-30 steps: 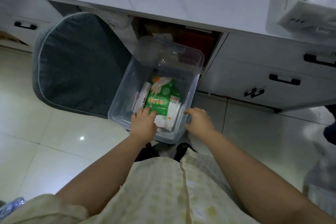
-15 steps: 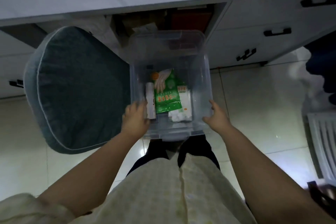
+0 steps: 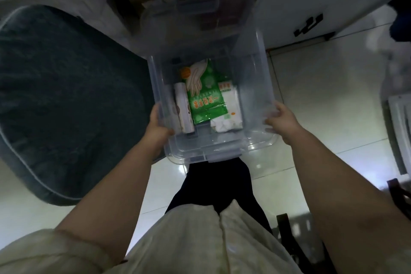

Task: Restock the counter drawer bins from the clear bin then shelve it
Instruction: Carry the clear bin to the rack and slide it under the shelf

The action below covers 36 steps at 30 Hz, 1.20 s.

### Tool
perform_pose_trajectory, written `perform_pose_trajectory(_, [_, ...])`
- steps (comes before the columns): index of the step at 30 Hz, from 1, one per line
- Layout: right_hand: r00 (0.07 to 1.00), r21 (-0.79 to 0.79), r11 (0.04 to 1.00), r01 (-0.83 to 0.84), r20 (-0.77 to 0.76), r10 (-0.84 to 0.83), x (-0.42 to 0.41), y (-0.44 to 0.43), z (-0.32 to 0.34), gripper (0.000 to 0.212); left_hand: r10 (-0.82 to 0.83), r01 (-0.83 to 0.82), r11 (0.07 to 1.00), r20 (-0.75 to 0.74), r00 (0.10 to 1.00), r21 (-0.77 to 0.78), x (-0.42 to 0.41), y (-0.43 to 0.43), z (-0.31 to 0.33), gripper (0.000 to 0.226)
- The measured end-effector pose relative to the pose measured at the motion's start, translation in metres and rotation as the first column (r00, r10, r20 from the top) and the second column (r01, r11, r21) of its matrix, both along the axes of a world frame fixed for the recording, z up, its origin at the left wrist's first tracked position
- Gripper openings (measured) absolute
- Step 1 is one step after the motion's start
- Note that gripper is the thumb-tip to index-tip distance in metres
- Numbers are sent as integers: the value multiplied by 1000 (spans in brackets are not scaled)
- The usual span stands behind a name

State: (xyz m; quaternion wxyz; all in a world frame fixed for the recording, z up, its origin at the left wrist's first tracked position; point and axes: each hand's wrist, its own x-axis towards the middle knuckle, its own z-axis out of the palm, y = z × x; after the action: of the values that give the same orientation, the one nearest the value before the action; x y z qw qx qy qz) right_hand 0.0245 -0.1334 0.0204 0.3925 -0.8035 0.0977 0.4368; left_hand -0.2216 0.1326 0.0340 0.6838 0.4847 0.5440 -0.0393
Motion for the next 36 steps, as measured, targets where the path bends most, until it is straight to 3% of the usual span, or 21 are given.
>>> perform_pose_trajectory(7, [991,95,987,126,-62,-121,-16,-75,81,70,-164,190,966,151,975,-176,8,-31,69,95])
perform_pose_trajectory(11, [966,168,952,255,5,-259,-19,-149,131,66,-285,329,924,220,933,-196,48,-72,100,90])
perform_pose_trajectory(16, [878,328,832,447,18,-478,-14,-241,175,76,-436,517,840,363,823,-163,129,-141,132,80])
perform_pose_trajectory(21, [700,432,658,617,81,-709,22,-328,210,75,-591,682,730,459,663,-46,225,-219,169,79])
perform_pose_trajectory(27, [598,583,563,585,159,-786,93,-445,265,82,-613,669,726,590,525,159,333,-334,245,81])
perform_pose_trajectory(32, [469,759,411,504,159,-869,169,-497,321,66,-492,552,821,666,561,142,401,-408,303,100])
perform_pose_trajectory(36, [451,820,383,426,174,-875,239,-512,361,60,-471,484,851,700,537,201,460,-438,343,98])
